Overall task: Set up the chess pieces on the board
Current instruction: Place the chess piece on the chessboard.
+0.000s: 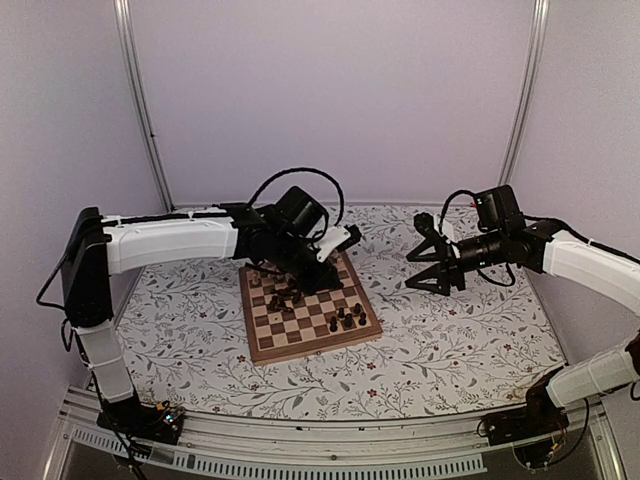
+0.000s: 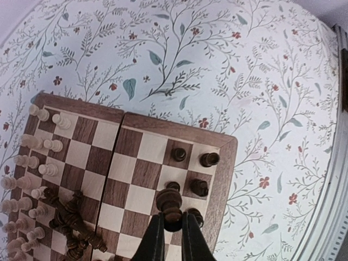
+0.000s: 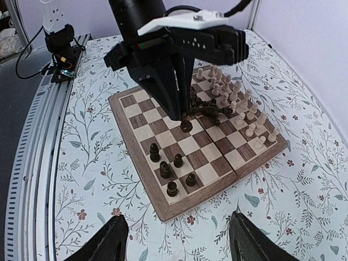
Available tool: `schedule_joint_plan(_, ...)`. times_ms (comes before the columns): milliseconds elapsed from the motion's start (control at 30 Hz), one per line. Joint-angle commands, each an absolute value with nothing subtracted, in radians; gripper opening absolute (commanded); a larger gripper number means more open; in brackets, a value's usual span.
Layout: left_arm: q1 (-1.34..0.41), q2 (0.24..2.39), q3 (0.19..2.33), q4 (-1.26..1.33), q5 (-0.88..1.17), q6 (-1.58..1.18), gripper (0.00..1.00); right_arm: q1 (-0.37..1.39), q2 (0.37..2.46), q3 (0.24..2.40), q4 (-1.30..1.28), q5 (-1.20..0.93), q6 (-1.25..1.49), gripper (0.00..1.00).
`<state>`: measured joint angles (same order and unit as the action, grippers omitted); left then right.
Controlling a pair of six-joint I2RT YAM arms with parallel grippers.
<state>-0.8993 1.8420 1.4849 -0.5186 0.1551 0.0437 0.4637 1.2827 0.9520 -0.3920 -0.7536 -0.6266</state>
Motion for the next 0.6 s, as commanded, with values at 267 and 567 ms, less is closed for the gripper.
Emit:
schedule_joint_plan(267,-0.882,2.005,1.618,-0.725,0.111,0.029,0.04,0.459,1.282,0.934,-0.378,-0.722,-0.643,0.67)
schedule_joint_plan(567,-0.882,2.042,1.632,-0.761,0.115,0.022,0.04,0.461,1.288,0.934,-0.383,-0.724,-0.650,0.66)
